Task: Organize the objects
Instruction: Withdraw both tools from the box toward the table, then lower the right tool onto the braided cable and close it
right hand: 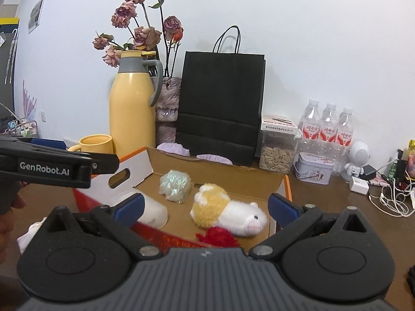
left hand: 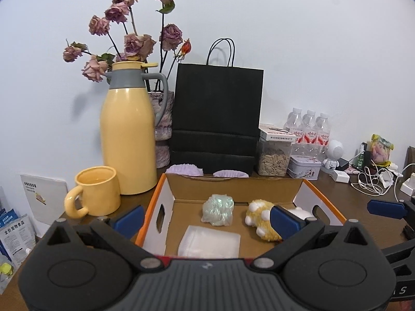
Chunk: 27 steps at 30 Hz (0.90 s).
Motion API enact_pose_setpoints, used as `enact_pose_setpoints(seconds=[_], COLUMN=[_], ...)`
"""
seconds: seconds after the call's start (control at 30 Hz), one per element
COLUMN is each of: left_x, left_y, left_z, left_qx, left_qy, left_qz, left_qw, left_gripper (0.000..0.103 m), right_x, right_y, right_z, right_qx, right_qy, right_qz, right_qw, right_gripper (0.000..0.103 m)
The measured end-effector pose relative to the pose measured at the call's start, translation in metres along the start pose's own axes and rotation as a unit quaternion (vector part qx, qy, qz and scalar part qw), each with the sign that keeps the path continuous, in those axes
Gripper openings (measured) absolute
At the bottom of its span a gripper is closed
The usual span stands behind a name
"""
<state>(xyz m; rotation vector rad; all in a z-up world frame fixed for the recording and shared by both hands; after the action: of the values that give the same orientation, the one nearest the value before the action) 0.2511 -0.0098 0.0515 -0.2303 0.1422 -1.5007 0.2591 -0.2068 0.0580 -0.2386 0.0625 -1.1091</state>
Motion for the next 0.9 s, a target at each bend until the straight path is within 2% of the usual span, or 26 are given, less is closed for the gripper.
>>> enact_pose_setpoints(seconds=[0.43,0.9], left_x=[-0.018,-0.05], left_y=[-0.063,-0.115], left_z=[-0.015,-0.054], left_qx=[-0.002,-0.033], left_qy=[0.004,0.01], left_qz=[0.01,0.018], left_qw=[0.9999,0.9992], left_gripper=[0.103,0.103], right_x=[-0.018,-0.049], right_y=[-0.057,-0.101], right_z=[-0.016,-0.054], right_qx=[-0.008,-0.046], right_qy=[0.003,-0.015], right_qz=[-0.002,0.011], right_qw=[1.0,0.999], right_gripper=[0.103,0.103])
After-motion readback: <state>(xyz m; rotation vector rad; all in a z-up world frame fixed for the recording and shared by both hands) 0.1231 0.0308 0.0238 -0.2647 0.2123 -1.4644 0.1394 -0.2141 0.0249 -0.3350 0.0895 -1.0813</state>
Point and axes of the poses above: each gripper's, at about its wrist camera, not at the fingertips, and y roughly the way its jaws point, x to its right, z to its top, the point moved 5 cm from there along y, roughly the way its jaws point, and after that the axes turned 8 degrees about x, right-handed, at the moved point
